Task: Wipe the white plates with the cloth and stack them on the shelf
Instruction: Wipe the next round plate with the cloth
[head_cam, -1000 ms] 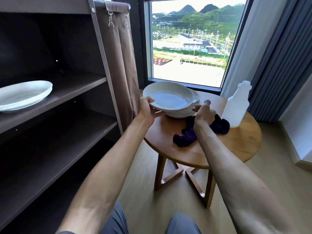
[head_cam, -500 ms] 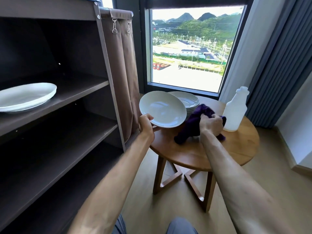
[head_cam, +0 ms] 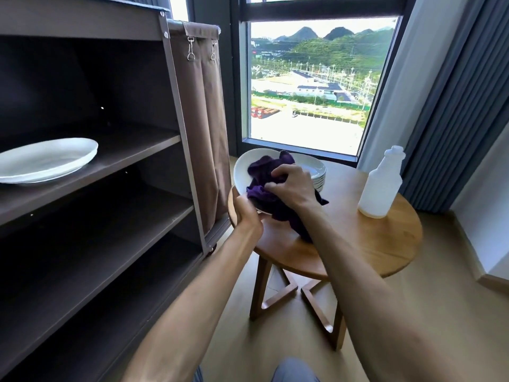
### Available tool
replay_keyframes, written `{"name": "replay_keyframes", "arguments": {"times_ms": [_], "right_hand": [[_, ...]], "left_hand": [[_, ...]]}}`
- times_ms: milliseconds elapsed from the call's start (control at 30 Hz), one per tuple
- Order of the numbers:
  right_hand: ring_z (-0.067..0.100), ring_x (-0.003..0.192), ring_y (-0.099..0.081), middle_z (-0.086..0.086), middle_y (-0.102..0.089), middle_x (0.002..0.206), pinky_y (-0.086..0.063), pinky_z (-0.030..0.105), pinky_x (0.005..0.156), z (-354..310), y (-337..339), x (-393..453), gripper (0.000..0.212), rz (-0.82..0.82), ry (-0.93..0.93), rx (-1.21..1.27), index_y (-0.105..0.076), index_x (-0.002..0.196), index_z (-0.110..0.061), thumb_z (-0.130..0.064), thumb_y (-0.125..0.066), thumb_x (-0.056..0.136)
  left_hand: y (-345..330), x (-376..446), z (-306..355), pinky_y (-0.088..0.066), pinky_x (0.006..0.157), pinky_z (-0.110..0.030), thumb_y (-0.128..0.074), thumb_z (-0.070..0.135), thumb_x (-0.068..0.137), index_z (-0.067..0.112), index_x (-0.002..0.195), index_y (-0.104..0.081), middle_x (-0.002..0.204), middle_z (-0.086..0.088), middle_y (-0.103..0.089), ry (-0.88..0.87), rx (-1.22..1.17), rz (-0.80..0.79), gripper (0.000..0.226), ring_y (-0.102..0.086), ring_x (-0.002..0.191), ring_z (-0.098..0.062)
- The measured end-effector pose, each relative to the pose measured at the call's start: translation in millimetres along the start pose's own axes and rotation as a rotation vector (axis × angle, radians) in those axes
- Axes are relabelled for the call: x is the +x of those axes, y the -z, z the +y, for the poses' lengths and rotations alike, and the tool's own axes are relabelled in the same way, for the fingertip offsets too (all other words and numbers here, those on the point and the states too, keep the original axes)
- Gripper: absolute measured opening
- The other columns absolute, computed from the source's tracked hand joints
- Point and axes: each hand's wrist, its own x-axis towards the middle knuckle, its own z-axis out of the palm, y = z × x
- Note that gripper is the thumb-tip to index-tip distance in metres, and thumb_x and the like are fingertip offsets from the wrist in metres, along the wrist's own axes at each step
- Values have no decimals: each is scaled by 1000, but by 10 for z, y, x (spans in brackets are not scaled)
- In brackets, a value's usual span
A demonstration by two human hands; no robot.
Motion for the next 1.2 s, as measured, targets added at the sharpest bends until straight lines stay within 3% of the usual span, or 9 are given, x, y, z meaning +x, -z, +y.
{"name": "replay_keyframes", "arguments": {"times_ms": [100, 233, 400, 567, 700, 800, 933, 1067, 1200], "right_hand": [[35, 146, -29, 12, -35, 158, -29, 53, 118, 135, -191, -102, 89, 25, -86, -178, -39, 153, -31, -56, -77, 76], [38, 150, -24, 13, -22, 165, -34, 55, 116, 203, -265, -174, 111, 129, -169, -16, -19, 160, -30, -66, -77, 72], [37, 122, -57, 13, -58, 138, -47, 38, 97, 271, -199, -166, 91, 303, -326, 283, -38, 147, -24, -52, -84, 73], [22, 94, -68, -1, -71, 96, -57, 39, 92, 247, -57, -82, 46, 276, -484, 722, -63, 100, -21, -28, -93, 66], [19, 69, -66, 6, -68, 79, -60, 40, 77, 169, -195, -92, 18, 292, -746, 1231, -67, 91, -4, -6, -81, 80], [24, 75, -71, 12, -73, 91, -58, 36, 62, 136, -390, -124, 25, 240, -773, 1443, -68, 106, -1, -8, -77, 83], [21, 75, -69, 7, -72, 86, -60, 30, 63, 172, -348, -157, 17, 254, -646, 1344, -69, 90, -10, -1, -78, 79], [13, 71, -66, -1, -69, 83, -57, 24, 60, 280, -80, -37, 32, 343, -406, 1090, -63, 84, -22, 8, -74, 77], [12, 68, -65, -4, -69, 80, -57, 24, 58, 250, -16, 72, 31, 298, -417, 1064, -62, 85, -20, 5, -78, 76]], "left_hand": [[2, -38, 33, -58, 83, -44, -34, 12, 97, 6, 138, -61, 125, -21, -67, 15, -33, 8, 49, -64, 112, -40], [-30, -85, 79, -55, 95, -47, -41, 12, 99, 4, 124, -67, 108, -16, -70, -28, -35, -6, 36, -67, 98, -31], [36, -7, 206, -58, 86, -43, -48, 15, 103, 12, 113, -67, 106, -13, -71, -48, 70, -45, 22, -68, 96, -31], [45, 39, 647, -54, 95, -50, -54, 16, 90, 24, 101, -62, 106, -12, -68, -153, 304, -146, 16, -64, 109, -39], [-36, -112, 552, -55, 96, -44, -66, 27, 88, 35, 149, -40, 132, 3, -55, -328, 600, -257, 67, -58, 112, -18], [-30, -264, 63, -55, 101, -37, -56, 14, 102, 30, 159, -24, 131, 2, -55, -536, 724, -181, 68, -57, 106, -9], [51, -133, 237, -55, 86, -24, -44, 11, 105, 22, 152, -41, 130, -4, -58, -565, 718, -120, 48, -58, 111, -19], [86, -116, 808, -59, 74, -38, -53, 6, 87, 21, 136, -56, 116, -10, -65, -529, 1068, -380, 51, -62, 107, -28], [13, -94, 1044, -53, 93, -39, -64, 23, 74, 25, 144, -50, 136, -9, -59, -325, 941, -421, 71, -58, 121, -29]]}}
